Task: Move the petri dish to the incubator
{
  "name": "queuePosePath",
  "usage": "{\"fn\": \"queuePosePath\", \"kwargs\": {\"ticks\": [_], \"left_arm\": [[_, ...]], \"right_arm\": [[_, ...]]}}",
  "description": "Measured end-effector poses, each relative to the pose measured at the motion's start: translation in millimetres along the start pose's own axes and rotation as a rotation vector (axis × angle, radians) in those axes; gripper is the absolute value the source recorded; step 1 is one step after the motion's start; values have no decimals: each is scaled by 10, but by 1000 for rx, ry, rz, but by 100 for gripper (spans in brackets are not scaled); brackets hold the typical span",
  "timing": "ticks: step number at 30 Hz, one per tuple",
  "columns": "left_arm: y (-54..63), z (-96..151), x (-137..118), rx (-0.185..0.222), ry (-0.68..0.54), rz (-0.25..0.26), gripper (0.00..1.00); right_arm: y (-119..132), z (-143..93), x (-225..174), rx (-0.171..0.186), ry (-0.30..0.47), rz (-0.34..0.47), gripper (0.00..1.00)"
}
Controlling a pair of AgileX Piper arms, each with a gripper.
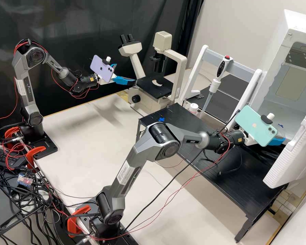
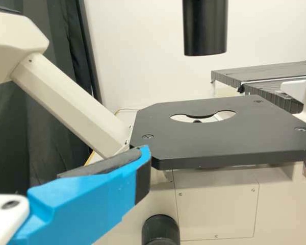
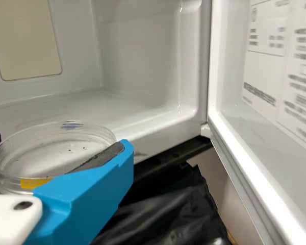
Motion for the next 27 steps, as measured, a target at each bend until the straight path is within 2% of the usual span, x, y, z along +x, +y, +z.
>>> {"fn": "queuePosePath", "kwargs": {"ticks": [8,14,21,27], "left_arm": [[0,0,0,0,0,0,100],[0,0,0,0,0,0,100],[0,0,0,0,0,0,100],[0,0,0,0,0,0,100]], "right_arm": [[-37,-23,182,-45,6,2,0],[-104,-73,327,-62,11,5,0],[-148,-92,416,-77,5,1,0],[-181,-95,535,-75,-1,13,0]]}}
